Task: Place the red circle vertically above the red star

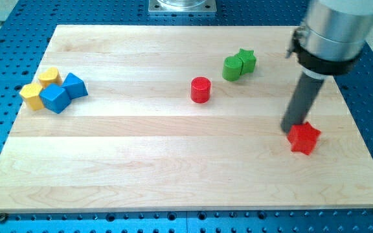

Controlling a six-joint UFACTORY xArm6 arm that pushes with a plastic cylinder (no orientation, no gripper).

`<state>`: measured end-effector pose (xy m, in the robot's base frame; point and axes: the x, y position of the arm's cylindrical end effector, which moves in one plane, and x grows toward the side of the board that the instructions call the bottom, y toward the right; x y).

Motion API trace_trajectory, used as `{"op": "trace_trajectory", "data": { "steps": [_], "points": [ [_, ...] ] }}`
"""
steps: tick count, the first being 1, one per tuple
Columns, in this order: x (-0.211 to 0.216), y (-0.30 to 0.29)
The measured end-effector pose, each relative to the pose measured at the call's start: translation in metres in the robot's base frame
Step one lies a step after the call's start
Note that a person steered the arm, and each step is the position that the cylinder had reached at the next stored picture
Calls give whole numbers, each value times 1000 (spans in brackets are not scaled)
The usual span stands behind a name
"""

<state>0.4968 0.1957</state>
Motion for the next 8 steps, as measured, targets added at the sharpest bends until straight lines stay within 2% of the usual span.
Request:
{"op": "trace_trajectory", "data": {
  "steps": [1, 2, 3, 4, 5, 6, 7, 8],
  "points": [
    [31, 0],
    [30, -39],
    [-4, -198],
    [-71, -230],
    [-94, -169],
    [-90, -86],
    [-119, -71],
    [-110, -34]
  ]
}}
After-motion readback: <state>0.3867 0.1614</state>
